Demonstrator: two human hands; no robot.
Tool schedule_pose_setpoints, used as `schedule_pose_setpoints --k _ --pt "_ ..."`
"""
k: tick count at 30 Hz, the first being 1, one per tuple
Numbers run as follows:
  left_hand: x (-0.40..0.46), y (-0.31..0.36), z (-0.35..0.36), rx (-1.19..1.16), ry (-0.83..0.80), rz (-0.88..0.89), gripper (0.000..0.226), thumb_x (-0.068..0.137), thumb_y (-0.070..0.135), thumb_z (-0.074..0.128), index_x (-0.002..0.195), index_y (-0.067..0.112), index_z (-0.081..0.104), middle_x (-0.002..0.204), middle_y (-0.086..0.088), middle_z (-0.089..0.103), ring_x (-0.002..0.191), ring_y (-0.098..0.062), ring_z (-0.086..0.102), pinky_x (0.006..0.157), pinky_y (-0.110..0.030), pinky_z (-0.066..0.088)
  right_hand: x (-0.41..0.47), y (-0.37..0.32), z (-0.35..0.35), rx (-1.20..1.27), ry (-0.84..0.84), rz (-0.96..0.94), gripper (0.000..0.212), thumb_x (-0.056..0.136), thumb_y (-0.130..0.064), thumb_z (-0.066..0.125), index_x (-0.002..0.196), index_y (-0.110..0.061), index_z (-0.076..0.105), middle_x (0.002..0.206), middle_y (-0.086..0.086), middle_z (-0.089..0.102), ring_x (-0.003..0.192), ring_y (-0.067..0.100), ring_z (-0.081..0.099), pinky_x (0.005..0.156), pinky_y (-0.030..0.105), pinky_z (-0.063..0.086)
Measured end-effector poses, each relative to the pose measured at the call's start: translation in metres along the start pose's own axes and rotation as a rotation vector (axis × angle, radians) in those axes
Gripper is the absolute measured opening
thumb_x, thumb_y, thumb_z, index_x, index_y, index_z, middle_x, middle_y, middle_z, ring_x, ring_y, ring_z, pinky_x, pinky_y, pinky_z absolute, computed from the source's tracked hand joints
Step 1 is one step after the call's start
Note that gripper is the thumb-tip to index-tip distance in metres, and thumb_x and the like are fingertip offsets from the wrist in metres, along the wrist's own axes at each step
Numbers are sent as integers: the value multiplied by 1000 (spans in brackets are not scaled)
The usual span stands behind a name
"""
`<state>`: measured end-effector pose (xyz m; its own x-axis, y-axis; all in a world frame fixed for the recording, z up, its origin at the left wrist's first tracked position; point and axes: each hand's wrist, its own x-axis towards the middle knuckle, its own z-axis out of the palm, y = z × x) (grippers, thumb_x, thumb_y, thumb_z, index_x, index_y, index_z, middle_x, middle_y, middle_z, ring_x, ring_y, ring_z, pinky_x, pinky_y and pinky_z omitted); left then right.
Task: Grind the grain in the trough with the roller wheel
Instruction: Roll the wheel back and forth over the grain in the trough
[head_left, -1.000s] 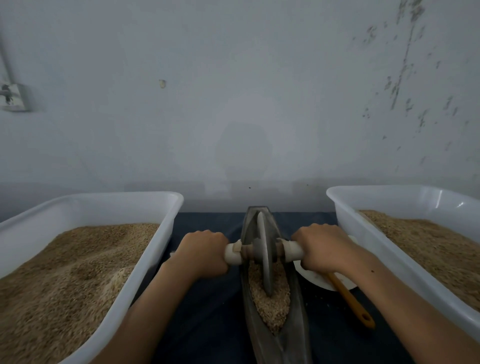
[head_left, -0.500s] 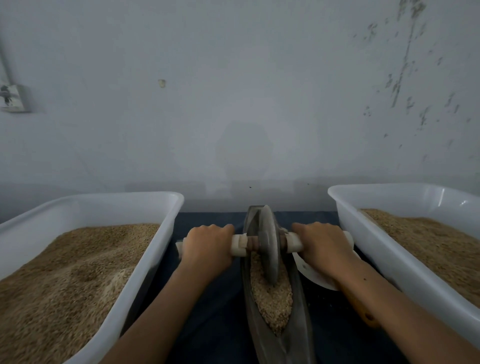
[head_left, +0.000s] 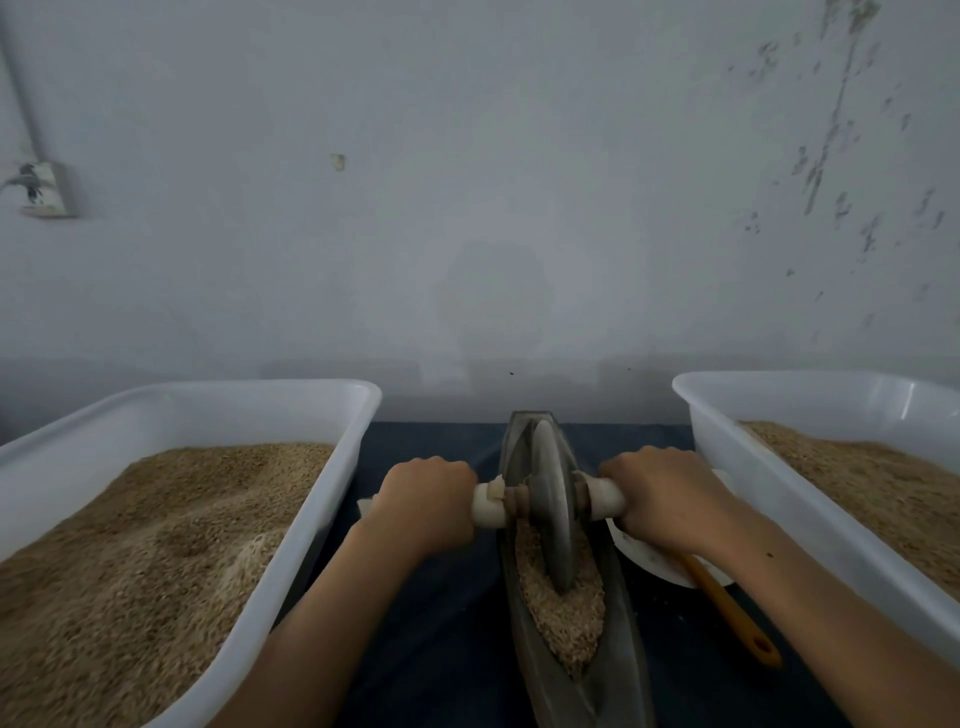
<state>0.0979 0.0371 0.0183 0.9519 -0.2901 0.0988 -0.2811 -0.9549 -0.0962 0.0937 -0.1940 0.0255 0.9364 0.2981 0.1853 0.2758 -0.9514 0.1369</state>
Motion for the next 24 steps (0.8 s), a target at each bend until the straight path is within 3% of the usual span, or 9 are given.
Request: schedule_pose_setpoints --k 6,9,12,16,20,24 --pt "0 3 3 32 207 -21 22 86 36 59 105 25 55 96 4 63 87 -16 61 72 -29 44 4 0 16 12 200 46 7 87 -27 52 93 -28 48 94 -3 64 89 24 62 68 35 41" --pt "-2 4 3 33 217 -23 22 86 37 59 105 25 55 96 3 64 87 -16 61 73 -29 45 3 0 13 17 164 46 9 85 -26 54 85 -29 45 92 -3 64 87 23 61 66 33 39" --pt "-3 4 -2 29 82 -22 27 84 35 62 107 22 58 98 1 64 89 -17 61 78 -31 49 0 1 4 5 54 11 11 84 -25 57 83 -31 47 89 -4 61 85 19 59 65 30 35" --pt "-6 4 -9 6 -90 -24 31 80 32 66 107 17 58 92 1 60 85 -17 59 74 -30 46 -2 1 -9 19 -130 -26 8 82 -25 60 90 -26 61 77 -6 56 72 14 54 53 25 32" --pt "-6 6 -6 22 -42 -31 27 81 33 64 102 18 58 83 4 54 77 -15 53 71 -28 44 -3 1 -10 26 -170 -25 16 82 -26 61 97 -27 65 79 -6 58 73 13 57 51 22 31" --pt "-5 6 0 66 119 -36 22 83 34 61 101 23 57 93 3 63 82 -17 59 67 -28 40 0 0 0 8 -28 11 6 84 -23 56 83 -29 53 82 -5 58 78 17 57 55 27 31"
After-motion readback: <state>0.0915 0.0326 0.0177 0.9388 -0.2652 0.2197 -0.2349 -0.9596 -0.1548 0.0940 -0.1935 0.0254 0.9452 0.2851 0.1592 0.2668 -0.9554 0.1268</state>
